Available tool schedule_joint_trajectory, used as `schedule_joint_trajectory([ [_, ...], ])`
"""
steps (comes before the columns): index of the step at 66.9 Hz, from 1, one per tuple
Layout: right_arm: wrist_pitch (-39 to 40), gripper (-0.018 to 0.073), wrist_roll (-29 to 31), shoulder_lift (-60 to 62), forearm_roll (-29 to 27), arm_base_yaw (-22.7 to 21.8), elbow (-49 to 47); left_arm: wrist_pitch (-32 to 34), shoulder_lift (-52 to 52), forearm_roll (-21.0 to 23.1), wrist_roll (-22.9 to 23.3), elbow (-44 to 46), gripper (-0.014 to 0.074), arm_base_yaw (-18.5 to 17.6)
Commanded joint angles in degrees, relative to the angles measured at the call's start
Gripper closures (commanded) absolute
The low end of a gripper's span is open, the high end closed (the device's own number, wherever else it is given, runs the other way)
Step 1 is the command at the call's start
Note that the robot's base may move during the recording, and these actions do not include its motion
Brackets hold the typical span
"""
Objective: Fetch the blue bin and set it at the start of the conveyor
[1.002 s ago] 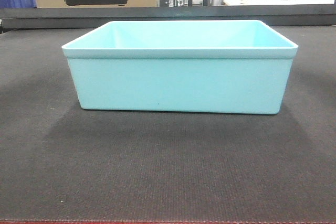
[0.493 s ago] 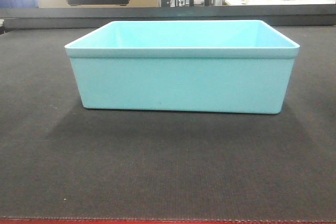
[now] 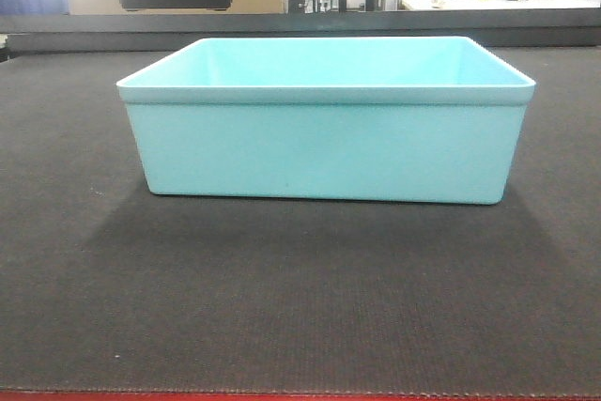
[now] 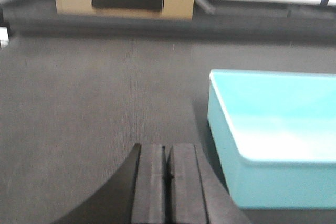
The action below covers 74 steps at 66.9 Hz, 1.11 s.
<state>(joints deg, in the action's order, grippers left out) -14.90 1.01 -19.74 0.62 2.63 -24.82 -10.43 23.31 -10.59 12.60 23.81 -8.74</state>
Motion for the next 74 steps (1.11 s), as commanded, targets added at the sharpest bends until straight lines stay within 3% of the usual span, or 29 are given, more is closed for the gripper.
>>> schedule_joint_trajectory([
  [1,1.85,0.0716,-0.08,3.69,0.61,-0.24,0.38,1.26,-2.87,-0.28,-0.16,-0.13,0.0707,0.05],
  [49,3.44,0.0721,-0.08,4.96,0.61,-0.24,0.38,1.83,-5.99,-0.28,-0.16,-0.26,0.0707,0.05],
  [53,3.44,0.0721,-0.08,4.96,0.61,-0.24,0.38,1.83,-6.09,1.19,-0.4,-0.37,0.0707,0.34],
  [56,3.44,0.0721,-0.08,4.96,0.61,-0.24,0.38,1.4,-6.21,3.02,-3.62,-0.37,0.0707,1.08],
  [59,3.44,0.0721,-0.08,4.96,0.61,-0.24,0.38,1.4,-6.7,7.14,-12.6,-0.58,0.0707,2.48],
  [64,3.44,0.0721,-0.08,4.96,0.61,-0.24,0.38,2.23,-7.96,15.28,-20.36,-2.33,0.0707,4.9],
  [74,3.44,0.0721,-0.08,4.96,0.61,-0.24,0.38,8.84,-13.8,16.4,-20.67,-11.74,0.0707,8.87],
])
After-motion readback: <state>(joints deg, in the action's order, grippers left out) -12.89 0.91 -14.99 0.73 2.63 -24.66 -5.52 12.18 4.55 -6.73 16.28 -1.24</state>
